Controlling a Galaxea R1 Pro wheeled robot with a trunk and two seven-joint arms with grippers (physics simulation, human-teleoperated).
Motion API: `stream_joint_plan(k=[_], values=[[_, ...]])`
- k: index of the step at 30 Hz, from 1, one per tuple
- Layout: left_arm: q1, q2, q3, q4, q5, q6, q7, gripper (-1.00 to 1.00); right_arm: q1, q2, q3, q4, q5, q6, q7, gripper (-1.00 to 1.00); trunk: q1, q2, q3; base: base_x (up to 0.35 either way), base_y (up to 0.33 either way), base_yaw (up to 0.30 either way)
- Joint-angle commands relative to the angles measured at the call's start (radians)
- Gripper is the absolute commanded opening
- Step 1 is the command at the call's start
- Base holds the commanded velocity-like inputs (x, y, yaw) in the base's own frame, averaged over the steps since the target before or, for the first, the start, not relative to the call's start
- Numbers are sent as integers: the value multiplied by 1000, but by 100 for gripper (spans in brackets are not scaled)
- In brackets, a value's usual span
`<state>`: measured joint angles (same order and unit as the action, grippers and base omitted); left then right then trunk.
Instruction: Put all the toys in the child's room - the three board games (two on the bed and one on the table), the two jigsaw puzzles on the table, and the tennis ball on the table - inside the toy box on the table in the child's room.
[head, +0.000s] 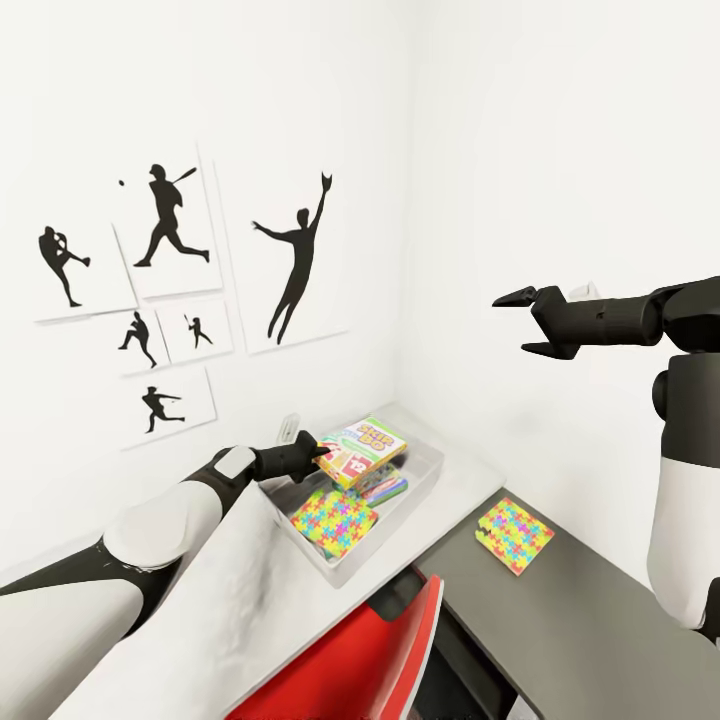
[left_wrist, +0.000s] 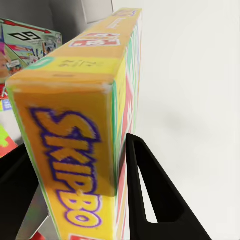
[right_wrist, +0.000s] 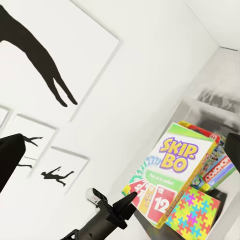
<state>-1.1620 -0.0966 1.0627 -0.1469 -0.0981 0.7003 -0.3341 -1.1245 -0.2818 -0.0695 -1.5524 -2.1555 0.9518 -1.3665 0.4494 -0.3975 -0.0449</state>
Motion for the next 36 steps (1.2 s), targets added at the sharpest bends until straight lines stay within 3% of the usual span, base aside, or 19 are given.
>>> stream_joint_plan(k=[1,10,36], values=[[-1,0,5,-3,-11,5,-2,-100,-1,0,-1,0,-9,10,-10,100,1,-3,-4,0,0,0],[-2,8,1,-3,-8,13,-2,-100,-1,1,-1,0,-9,10,-10,100,1,-3,-19,0,0,0],[-1,0,-1,-3,-11,7,-5,-100,-3,3,-1,-1,-10,10,-10,100,1,-3,-61,0,0,0]])
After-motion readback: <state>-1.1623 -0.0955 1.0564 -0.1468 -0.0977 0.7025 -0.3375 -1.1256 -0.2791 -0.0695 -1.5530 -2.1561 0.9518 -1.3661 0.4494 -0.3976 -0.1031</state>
